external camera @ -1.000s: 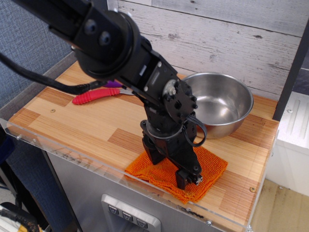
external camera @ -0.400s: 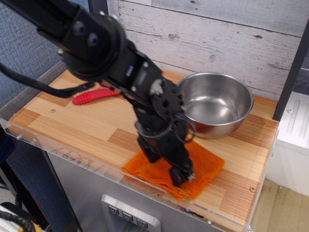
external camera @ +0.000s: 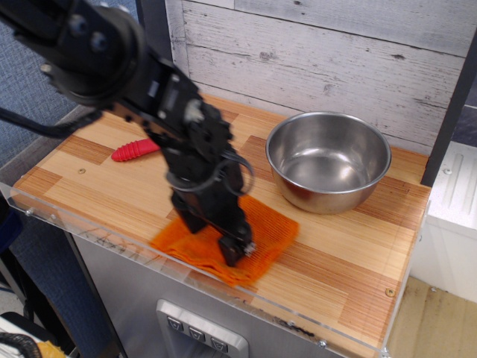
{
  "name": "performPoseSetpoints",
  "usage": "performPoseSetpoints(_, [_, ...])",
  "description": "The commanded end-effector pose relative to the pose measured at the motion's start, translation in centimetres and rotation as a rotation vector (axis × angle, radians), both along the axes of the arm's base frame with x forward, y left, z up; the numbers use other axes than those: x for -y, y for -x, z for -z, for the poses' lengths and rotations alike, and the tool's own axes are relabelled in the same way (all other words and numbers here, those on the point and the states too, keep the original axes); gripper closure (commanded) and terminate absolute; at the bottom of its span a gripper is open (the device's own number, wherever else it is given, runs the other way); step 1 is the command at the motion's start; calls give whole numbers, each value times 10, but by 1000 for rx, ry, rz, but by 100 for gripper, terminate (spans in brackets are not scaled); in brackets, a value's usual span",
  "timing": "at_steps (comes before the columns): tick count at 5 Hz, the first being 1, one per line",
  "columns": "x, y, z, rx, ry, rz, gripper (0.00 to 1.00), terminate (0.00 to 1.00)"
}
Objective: Move orange cloth behind the red fork with the eggplant
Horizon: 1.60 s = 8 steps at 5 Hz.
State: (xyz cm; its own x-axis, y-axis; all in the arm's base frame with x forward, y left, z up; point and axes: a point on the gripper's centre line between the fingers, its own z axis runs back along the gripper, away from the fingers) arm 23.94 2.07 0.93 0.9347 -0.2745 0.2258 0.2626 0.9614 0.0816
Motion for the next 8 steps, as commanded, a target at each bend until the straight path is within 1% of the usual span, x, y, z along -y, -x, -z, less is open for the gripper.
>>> performPoseSetpoints(1, [-45, -5, -1, 0, -33, -55, 0, 0])
performPoseSetpoints(3, [-90, -11, -1, -5, -45, -123, 0, 0])
performPoseSetpoints(4, [-107, -12, -2, -2, -51, -148, 0, 0])
performPoseSetpoints(5, [-117, -12, -7, 12, -53, -152, 0, 0])
performPoseSetpoints(7, [-107, -23, -29, 74, -39, -112, 0, 0])
performPoseSetpoints(8, [-101, -30, -44, 100, -43, -97, 0, 0])
